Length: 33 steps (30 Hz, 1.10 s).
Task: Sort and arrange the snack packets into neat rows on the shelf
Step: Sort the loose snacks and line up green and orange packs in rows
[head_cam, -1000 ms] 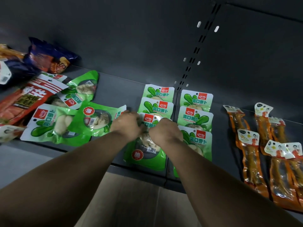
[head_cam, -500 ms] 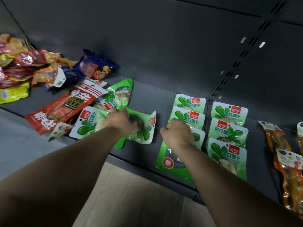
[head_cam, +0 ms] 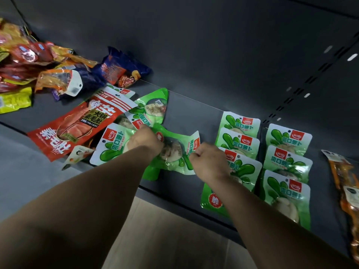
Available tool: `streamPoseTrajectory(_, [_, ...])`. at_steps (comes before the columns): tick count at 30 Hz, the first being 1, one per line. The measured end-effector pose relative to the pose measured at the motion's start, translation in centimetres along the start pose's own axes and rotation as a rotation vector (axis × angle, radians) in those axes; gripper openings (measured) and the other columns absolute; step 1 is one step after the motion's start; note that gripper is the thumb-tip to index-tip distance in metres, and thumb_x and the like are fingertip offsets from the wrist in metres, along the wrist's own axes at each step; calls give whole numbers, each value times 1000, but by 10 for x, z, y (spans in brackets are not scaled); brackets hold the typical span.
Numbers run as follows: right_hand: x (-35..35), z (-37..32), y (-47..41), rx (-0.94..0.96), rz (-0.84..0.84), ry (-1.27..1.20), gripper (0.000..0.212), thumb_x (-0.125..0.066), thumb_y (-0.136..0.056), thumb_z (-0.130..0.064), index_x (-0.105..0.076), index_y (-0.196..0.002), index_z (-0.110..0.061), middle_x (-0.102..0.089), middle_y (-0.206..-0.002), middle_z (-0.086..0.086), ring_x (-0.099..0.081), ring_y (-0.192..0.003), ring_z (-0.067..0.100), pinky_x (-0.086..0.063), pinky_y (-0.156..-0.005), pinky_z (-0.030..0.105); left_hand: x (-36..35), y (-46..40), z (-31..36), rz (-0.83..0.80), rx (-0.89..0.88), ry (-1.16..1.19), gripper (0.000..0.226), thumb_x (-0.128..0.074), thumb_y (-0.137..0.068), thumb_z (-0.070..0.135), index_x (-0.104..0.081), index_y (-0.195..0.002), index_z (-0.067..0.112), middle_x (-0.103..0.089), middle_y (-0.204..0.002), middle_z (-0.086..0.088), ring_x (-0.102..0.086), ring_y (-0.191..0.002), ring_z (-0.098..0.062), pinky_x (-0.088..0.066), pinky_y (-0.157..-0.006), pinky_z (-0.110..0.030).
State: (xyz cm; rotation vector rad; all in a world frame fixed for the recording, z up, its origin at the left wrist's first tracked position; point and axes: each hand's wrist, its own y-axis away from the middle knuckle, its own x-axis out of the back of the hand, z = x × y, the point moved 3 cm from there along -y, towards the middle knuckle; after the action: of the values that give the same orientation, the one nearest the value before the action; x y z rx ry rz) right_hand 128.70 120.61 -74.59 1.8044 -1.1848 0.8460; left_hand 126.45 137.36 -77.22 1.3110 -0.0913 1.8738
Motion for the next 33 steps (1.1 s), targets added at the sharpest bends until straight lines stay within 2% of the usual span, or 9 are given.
streamPoseTrajectory(3, [-5,-1,1,-16,-33,-4,22,-49,-94,-30,-60,-96,-10,-66,-99,8,-61,-91,23,-44,-66,27,3,-5,1,-15,-36,36,28,-59,-91,30,-60,-107,6,-62,-99,-9,-54,-85,-26,-44,-73,-34])
streamPoseTrajectory(6, [-17,-2,4,-79,-77,-66,24,-52,-92,-32,-62,-95,-11,-66,-96,6,-60,-85,22,-41,-59,24,4,-9,14,-10,-41,151,26,-51,-96,23,-57,-113,5,-59,-111,-16,-54,-98,-31,-37,-74,-32])
streamPoseTrajectory(11, [-36,-12,2,-245,-124,-380,29,-58,-87,-41,-61,-77,-14,-70,-91,14,-66,-80,30,-57,-77,42,-1,-11,27,-57,171,771,42,-53,-90,7,-47,-132,5,-59,-123,-13,-56,-106,-29,-45,-87,-32])
streamPoseTrajectory(14, [-31,-17,-2,-343,-137,-552,29,-59,-89,-41,-60,-81,-13,-65,-73,4,-58,-53,14,-50,-50,25,1,-7,32,-108,216,1012,59,-55,-89,-1,-35,-144,6,-54,-122,-14,-51,-106,-26,-39,-85,-27])
streamPoseTrajectory(16, [-25,-19,-2,-364,-130,-599,30,-59,-89,-42,-59,-83,-12,-62,-70,1,-56,-48,10,-45,-47,21,2,-7,34,-118,196,1089,45,-54,-93,4,-43,-137,9,-56,-119,-11,-51,-94,-20,-36,-80,-23])
streamPoseTrajectory(19, [-13,-19,-5,-310,-34,-483,35,-60,-86,-47,-64,-83,-13,-69,-81,9,-68,-67,24,-56,-66,35,-3,-8,37,-145,161,1117,17,-54,-95,8,-55,-111,15,-59,-103,-8,-53,-70,-12,-44,-64,-22])
streamPoseTrajectory(23, [25,-13,-10,-219,123,-268,39,-60,-86,-40,-51,-57,-16,-65,-67,11,-68,-72,28,-52,-67,32,-15,-14,49,-174,26,969,3,-57,-93,13,-56,-94,11,-61,-88,-5,-53,-83,-21,-40,-72,-26])
streamPoseTrajectory(26, [50,-6,-15,-250,176,-256,35,-62,-85,-34,-49,-57,-17,-60,-63,4,-69,-74,28,-53,-67,35,-22,-7,67,-220,-9,1004,21,-57,-94,15,-48,-75,18,-54,-76,1,-53,-80,-20,-44,-73,-30])
streamPoseTrajectory(33, [86,0,-20,-268,135,-146,24,-59,-84,-22,-58,-65,-9,-63,-70,9,-56,-64,22,-49,-67,29,-15,7,100,-301,44,1237,24,-54,-93,6,-48,-75,20,-56,-72,1,-54,-62,-11,-47,-58,-25])
